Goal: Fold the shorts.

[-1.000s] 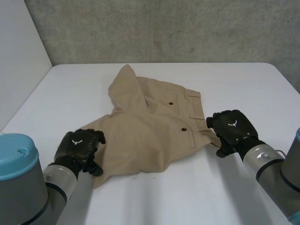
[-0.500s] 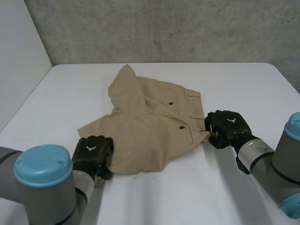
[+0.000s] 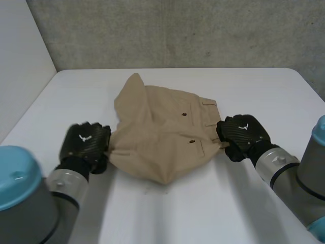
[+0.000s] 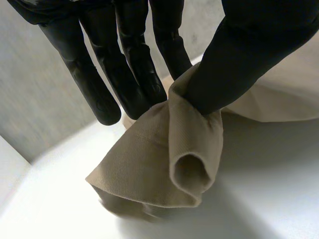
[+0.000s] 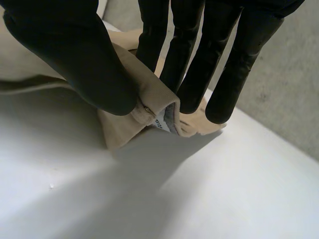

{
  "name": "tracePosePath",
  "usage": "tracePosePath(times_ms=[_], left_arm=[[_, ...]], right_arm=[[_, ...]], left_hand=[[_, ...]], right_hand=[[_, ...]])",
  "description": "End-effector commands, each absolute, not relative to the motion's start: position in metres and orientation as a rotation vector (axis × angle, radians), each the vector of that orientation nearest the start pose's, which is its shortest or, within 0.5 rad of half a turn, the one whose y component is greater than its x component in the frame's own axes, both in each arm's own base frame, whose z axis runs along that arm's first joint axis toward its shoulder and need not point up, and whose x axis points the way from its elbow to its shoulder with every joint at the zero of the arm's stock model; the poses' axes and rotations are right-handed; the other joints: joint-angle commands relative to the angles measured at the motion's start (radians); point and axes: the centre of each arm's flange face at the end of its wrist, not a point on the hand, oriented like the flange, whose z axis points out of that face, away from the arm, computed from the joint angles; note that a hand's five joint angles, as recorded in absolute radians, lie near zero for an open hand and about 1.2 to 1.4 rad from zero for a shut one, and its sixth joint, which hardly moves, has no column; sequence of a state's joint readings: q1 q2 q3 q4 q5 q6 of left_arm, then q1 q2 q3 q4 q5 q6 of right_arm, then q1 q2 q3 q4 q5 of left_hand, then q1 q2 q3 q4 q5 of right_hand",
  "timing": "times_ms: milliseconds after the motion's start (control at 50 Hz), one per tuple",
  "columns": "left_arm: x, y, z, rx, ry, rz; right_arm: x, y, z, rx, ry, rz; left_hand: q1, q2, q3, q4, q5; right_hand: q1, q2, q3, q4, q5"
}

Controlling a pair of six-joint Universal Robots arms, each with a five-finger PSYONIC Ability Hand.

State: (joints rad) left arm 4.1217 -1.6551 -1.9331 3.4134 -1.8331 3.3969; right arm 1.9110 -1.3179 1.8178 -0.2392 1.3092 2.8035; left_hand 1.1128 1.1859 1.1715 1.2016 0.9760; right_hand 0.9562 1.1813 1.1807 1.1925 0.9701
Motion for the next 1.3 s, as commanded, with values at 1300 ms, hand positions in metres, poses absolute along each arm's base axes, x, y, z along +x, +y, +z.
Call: tracePosePath(times_ms=[1300], left_arm=[[-0.274,-0.25,0.179,1.079,2.311,-1.687]], right_arm=[[0.246,-0.193,0.239,-0.992,2.431,-1.234]], left_hand=[[0.283,0.21,0.225,0.195,0.246]], right_hand=[[-0.777,-1.002,-1.002,-1.014,-0.966]])
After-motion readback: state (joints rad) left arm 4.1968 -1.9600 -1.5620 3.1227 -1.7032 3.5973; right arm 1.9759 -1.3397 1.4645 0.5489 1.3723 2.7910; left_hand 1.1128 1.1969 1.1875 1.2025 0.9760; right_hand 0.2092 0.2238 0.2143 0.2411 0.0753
